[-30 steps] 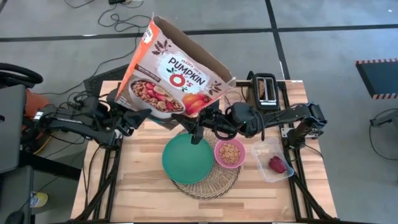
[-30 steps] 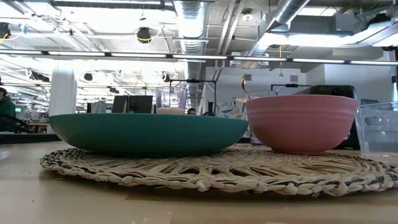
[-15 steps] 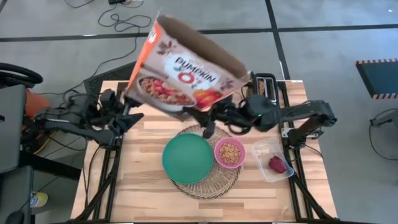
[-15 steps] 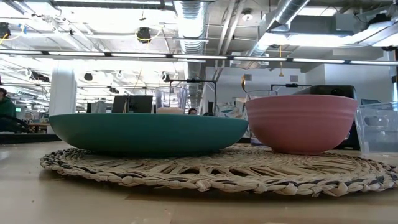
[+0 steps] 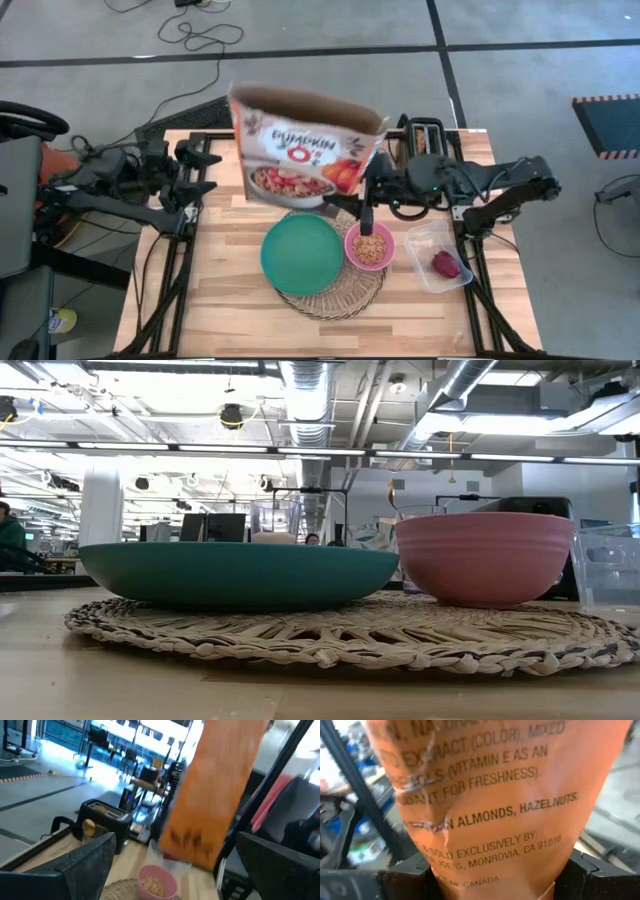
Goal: Arrange a breakfast setting
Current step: Pour the cereals from the box into the pink bowl
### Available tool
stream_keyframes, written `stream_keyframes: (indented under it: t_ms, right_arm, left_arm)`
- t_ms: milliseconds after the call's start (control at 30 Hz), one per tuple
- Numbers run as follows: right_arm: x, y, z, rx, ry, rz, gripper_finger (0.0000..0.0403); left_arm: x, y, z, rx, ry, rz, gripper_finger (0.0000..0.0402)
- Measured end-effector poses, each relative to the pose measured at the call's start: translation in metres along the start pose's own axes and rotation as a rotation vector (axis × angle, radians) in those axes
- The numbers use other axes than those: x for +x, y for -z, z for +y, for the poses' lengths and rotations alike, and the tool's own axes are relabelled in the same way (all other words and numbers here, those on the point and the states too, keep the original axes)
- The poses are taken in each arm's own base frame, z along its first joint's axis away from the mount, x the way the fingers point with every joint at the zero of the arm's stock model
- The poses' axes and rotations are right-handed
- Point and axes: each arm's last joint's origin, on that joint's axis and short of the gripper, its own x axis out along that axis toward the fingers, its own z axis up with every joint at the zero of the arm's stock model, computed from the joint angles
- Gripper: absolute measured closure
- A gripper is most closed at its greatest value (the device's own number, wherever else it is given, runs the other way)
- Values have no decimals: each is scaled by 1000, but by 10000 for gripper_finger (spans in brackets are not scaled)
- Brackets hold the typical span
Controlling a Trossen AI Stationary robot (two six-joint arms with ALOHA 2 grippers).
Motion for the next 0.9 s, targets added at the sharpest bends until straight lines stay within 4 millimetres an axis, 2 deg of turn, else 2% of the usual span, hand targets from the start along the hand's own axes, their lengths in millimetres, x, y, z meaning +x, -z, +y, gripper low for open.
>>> stream_keyframes:
  t_ms: [167,267,433,600,900]
  right_arm:
    - [10,8,2,24,-46,43,132]
    - [23,17,3,19,-62,72,132]
    - [29,20,3,17,-79,78,132]
    - [28,19,3,7,-86,76,132]
    - [21,10,-1,14,-55,33,132]
  left_arm:
    - [20,-21,-16,88,5,108,8]
    - [35,-27,-23,115,20,161,7]
    - [51,-30,-32,112,107,230,7]
    - [52,-28,-33,85,138,256,7]
    - [34,-33,-34,86,194,226,7]
